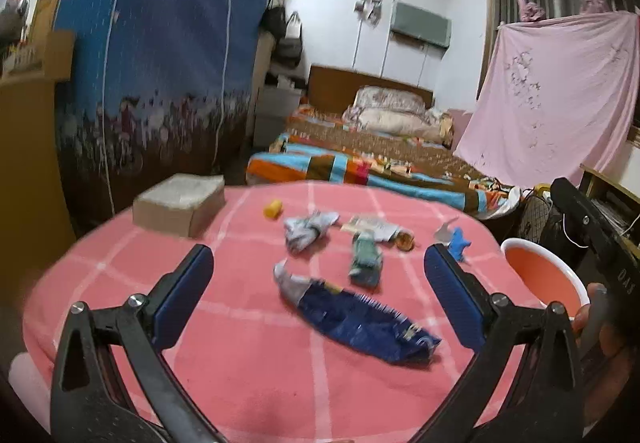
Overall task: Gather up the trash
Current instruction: 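Move both tools back over the trash on the bedspread, then grasp blue snack wrapper with left tool while right tool grasps green-white tube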
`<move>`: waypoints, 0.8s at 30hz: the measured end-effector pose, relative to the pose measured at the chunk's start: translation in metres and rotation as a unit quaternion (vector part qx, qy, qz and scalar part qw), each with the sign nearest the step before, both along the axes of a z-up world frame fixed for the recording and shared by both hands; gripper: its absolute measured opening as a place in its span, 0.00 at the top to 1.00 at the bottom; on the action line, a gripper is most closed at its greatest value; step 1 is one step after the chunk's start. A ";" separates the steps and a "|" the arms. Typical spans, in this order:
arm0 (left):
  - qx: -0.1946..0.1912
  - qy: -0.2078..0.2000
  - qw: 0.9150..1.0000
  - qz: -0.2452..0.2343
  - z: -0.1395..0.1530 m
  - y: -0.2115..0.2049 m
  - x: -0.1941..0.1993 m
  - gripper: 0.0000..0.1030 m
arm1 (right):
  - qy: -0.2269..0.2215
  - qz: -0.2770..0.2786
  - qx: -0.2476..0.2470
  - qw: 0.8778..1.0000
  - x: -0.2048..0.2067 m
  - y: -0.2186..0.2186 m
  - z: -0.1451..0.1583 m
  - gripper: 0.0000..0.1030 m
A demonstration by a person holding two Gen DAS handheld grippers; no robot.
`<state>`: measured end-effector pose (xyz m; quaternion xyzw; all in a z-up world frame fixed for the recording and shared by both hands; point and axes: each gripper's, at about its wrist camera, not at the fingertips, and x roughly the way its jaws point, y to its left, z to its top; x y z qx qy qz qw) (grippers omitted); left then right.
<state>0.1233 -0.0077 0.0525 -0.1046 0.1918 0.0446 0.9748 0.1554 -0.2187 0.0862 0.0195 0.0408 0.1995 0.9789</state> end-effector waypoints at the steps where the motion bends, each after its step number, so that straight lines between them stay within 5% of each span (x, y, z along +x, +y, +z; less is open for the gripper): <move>1: -0.009 0.009 1.000 0.000 -0.003 0.002 0.004 0.14 | 0.004 0.003 -0.008 1.000 0.002 0.005 -0.001 0.00; 11: -0.082 0.100 0.990 -0.049 -0.038 0.014 0.037 0.36 | 0.123 0.009 -0.053 0.991 0.042 0.022 -0.021 0.00; 16: -0.116 0.166 0.978 -0.050 -0.056 0.009 0.063 0.67 | 0.179 0.017 -0.068 0.981 0.060 0.029 -0.031 0.04; 20: -0.121 0.169 0.977 -0.053 -0.054 0.003 0.071 1.00 | 0.220 0.032 -0.074 0.972 0.071 0.034 -0.039 0.11; 24: -0.136 0.171 0.974 -0.064 -0.054 0.007 0.077 1.00 | 0.258 0.052 -0.067 0.962 0.084 0.040 -0.044 0.18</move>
